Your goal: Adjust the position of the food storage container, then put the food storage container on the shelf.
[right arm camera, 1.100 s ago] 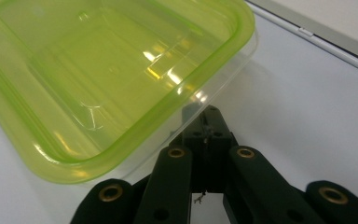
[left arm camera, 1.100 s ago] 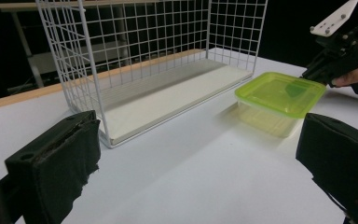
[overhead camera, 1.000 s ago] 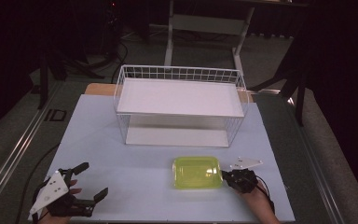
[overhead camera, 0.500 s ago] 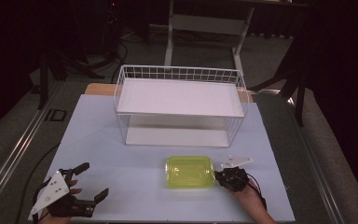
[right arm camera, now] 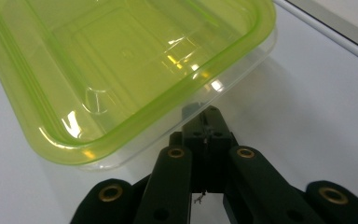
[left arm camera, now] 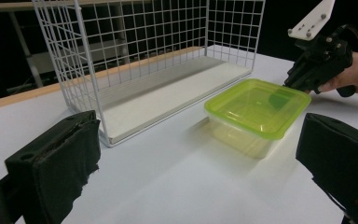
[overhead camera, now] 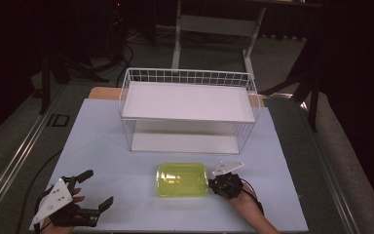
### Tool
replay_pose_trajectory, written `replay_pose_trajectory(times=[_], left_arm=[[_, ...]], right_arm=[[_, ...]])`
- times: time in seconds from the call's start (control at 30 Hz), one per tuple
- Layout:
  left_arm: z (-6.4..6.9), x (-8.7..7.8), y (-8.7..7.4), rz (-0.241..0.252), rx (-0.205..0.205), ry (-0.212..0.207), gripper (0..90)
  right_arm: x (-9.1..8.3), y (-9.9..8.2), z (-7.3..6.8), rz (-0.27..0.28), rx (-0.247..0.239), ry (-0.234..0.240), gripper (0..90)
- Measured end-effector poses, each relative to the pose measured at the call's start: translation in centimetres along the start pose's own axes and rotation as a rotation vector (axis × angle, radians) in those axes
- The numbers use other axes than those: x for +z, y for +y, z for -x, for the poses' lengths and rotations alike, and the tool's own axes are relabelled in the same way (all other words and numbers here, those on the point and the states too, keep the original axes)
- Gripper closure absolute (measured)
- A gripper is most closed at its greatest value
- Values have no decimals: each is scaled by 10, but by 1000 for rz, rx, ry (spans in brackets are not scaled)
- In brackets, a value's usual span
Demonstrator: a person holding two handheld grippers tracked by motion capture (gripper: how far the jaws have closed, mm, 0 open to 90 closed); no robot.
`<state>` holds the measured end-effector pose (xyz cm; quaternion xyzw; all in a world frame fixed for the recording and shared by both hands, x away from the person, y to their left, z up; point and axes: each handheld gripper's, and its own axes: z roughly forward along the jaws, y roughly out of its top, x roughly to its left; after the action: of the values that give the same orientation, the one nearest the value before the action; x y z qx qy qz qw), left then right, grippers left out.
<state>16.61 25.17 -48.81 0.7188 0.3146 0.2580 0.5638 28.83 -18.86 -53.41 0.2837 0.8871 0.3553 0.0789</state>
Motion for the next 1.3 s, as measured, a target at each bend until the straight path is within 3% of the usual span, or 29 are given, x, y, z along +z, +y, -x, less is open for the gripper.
replay_pose_trajectory(times=[0.1, 0.27, 0.5, 0.57, 0.63, 0.77, 0.83, 0.93, 0.97, 1.0, 1.07, 1.1, 1.13, 1.2, 1.27, 1.3], left_arm=[[0, 0, 0, -3, -3, -2, 5], [0, 0, 0, -4, -4, -9, 5], [1, 4, -1, -20, -23, -28, 5], [2, 7, 0, -38, -25, -40, 5], [5, 11, 1, -55, -17, -50, 5], [12, 21, 7, -79, -9, -94, 5], [14, 25, 8, -85, -4, -106, 5], [17, 31, 9, -117, -3, -119, 5], [18, 33, 10, -125, -9, -127, 5], [18, 36, 10, -138, -11, -131, 5], [18, 41, 12, -155, -20, -142, 5], [18, 41, 12, -155, -20, -142, 5], [18, 47, 15, -159, -22, -143, 5], [17, 53, 19, -166, -49, -166, 5], [15, 59, 22, -169, -90, -189, 5], [14, 62, 24, -169, -113, -197, 5]], right_arm=[[5, 3, -3, -6, -31, -5, 900], [0, 3, -1, 6, -19, -20, 900], [-33, -1, 9, 63, 39, -102, 825], [-44, -2, 8, 100, 52, -92, 753], [-52, -1, 3, 118, 43, -91, 751], [-62, 3, -11, 158, 14, -83, 642], [-63, 4, -13, 162, 14, -84, 631], [-65, 8, -16, 196, 26, -73, 523], [-66, 11, -17, 226, 41, -71, 390], [-66, 11, -17, 226, 41, -71, 390], [-67, 13, -18, 247, 34, -70, 245], [-67, 13, -18, 247, 34, -70, 245], [-67, 15, -20, 248, 22, -76, 181], [-69, 17, -20, 271, 51, -51, 122], [-70, 18, -22, 280, 47, -99, 146], [-70, 19, -22, 265, 46, -90, 151]])
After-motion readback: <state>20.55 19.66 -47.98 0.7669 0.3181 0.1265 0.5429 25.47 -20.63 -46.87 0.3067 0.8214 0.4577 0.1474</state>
